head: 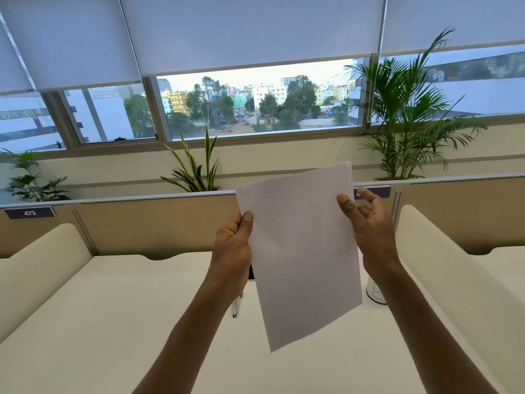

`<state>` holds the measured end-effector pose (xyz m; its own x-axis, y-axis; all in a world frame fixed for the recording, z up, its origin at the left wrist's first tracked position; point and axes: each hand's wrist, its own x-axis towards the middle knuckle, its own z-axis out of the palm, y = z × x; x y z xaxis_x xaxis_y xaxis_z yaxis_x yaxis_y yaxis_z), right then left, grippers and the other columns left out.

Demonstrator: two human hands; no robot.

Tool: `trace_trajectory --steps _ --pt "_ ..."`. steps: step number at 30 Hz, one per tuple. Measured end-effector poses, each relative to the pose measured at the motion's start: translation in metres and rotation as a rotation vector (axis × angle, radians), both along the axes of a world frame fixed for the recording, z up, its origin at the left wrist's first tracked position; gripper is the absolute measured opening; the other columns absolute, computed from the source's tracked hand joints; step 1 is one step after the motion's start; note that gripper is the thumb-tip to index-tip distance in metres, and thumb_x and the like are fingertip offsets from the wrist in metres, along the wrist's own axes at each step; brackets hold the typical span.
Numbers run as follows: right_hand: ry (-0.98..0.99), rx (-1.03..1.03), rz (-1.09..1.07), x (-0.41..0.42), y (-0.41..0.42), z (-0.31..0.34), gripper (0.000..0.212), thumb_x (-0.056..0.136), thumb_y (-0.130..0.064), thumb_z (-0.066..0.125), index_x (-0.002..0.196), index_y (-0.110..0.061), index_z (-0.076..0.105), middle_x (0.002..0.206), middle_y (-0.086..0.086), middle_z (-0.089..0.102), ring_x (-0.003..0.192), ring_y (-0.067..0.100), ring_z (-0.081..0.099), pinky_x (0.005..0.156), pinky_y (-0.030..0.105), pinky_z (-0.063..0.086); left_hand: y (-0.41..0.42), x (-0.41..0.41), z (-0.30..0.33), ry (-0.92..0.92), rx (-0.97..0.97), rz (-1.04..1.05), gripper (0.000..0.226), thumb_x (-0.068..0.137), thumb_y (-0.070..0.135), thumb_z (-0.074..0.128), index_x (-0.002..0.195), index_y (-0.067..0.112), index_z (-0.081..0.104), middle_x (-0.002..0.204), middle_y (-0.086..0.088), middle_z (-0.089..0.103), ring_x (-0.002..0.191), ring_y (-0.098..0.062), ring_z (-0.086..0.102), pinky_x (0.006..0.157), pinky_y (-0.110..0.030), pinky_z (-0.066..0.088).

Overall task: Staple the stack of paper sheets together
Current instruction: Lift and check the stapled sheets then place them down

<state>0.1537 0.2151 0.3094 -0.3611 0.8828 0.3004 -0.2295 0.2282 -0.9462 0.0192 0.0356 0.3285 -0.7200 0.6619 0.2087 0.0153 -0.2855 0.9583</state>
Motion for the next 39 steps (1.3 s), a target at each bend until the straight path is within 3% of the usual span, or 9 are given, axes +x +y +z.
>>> trace_trajectory --steps 3,8,17,23,31,35,39 --pt "0.064 0.005 0.113 0.008 0.006 0.001 0.044 0.083 -0.032 0.073 0.122 -0.016 0.06 0.106 0.003 0.075 0.094 0.023 0.073 0.079 0.038 0.061 0.0 -0.002 0.004 -0.001 0.001 -0.018 0.028 0.102 0.026 0.04 0.099 0.028 0.067 0.092 0.008 0.077 0.082 -0.012 0.074 0.059 -0.027 0.058" --pt "0.2 -0.031 0.101 0.014 0.008 0.0 0.036 0.082 -0.018 0.074 0.115 -0.006 0.066 0.106 0.008 0.074 0.08 0.019 0.073 0.069 0.032 0.061 0.0 -0.004 0.012 -0.023 0.073 -0.029 0.024 0.099 0.022 0.045 0.1 0.021 0.068 0.093 0.004 0.078 0.087 -0.017 0.074 0.067 -0.027 0.059" --pt "0.222 -0.031 0.086 0.02 0.008 0.005 0.039 0.082 -0.018 0.074 0.118 -0.005 0.066 0.108 0.009 0.073 0.077 0.018 0.073 0.065 0.028 0.059 0.002 0.001 0.02 -0.017 0.144 -0.042 0.023 0.098 0.019 0.047 0.094 0.02 0.07 0.088 0.004 0.078 0.084 -0.016 0.074 0.068 -0.026 0.06" --pt "0.211 -0.029 0.064 0.023 0.006 0.004 0.056 0.069 -0.033 0.081 0.117 -0.006 0.067 0.108 0.007 0.074 0.078 0.018 0.073 0.066 0.03 0.059 0.003 0.005 0.019 -0.013 0.137 -0.047 0.023 0.099 0.019 0.047 0.096 0.02 0.07 0.09 0.003 0.078 0.085 -0.017 0.074 0.07 -0.028 0.06" --pt "0.233 -0.031 0.07 0.026 -0.002 0.008 0.04 0.071 -0.025 0.076 0.108 -0.011 0.068 0.09 -0.007 0.077 0.07 0.011 0.073 0.06 0.021 0.058 0.003 0.009 0.018 -0.009 0.126 -0.049 0.023 0.1 0.019 0.045 0.096 0.021 0.068 0.086 0.006 0.078 0.081 -0.013 0.074 0.064 -0.025 0.059" --pt "0.156 -0.015 0.054 0.022 0.003 0.001 0.044 0.078 -0.024 0.077 0.118 -0.01 0.065 0.105 0.0 0.074 0.089 0.02 0.073 0.068 0.027 0.061 0.005 0.009 0.014 -0.007 0.115 -0.022 0.023 0.1 0.022 0.044 0.101 0.02 0.067 0.089 0.005 0.078 0.082 -0.014 0.074 0.063 -0.024 0.058" --pt "-0.168 0.137 -0.127 0.013 -0.005 -0.013 0.088 0.072 -0.05 0.078 0.144 -0.013 0.044 0.141 0.006 0.054 0.127 0.024 0.053 0.1 0.05 0.05 0.011 0.01 0.007 0.024 0.089 0.047 0.023 0.1 0.024 0.046 0.099 0.024 0.069 0.089 0.005 0.077 0.083 -0.016 0.074 0.065 -0.028 0.059"
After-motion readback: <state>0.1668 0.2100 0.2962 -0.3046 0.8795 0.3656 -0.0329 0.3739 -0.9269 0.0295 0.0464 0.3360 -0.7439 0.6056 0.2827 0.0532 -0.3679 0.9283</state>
